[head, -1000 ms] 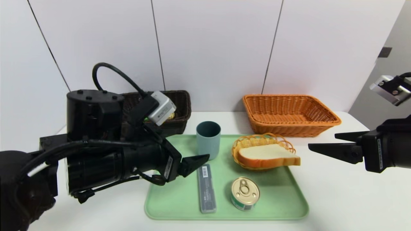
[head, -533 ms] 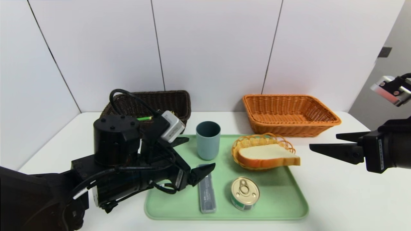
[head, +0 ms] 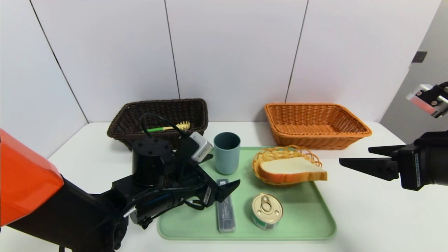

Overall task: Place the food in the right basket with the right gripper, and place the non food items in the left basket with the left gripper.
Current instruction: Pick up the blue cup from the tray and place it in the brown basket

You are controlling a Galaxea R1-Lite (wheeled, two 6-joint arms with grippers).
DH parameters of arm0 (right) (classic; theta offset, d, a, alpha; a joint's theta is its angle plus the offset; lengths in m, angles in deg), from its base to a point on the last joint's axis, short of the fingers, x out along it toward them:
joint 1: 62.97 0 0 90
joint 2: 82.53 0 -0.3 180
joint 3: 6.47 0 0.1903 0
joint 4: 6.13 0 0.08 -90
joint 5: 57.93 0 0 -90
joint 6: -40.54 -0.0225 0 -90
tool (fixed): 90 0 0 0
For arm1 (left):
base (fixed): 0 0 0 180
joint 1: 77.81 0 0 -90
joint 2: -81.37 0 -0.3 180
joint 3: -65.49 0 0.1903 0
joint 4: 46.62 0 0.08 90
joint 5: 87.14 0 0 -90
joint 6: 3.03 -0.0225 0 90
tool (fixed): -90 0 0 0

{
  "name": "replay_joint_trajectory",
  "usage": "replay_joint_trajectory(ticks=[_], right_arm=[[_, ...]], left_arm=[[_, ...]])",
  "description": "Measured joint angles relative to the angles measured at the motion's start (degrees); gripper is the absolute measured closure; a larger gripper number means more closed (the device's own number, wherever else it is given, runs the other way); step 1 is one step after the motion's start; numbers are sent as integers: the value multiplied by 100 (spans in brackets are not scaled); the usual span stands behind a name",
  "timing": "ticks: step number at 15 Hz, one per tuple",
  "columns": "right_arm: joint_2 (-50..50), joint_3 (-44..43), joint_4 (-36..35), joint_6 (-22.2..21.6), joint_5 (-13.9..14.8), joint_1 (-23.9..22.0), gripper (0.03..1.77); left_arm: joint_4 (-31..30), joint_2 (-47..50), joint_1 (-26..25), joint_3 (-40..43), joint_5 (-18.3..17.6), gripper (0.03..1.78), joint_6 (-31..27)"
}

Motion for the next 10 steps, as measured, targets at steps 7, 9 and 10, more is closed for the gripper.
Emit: replay_joint_trajectory(ticks=[7,9,10], right_arm=[[41,-2,-20,30,-16,0,9],[44,-17,-17,28,-16,1,9],[45,-17,-16,23,-16,1,9]], left_arm=[[-282,-361,-307,-179,-15,12,-111],[-389,-510,-312,-382,-12,12,-105],[-396,-579,-315,-488,-9,12,-102]])
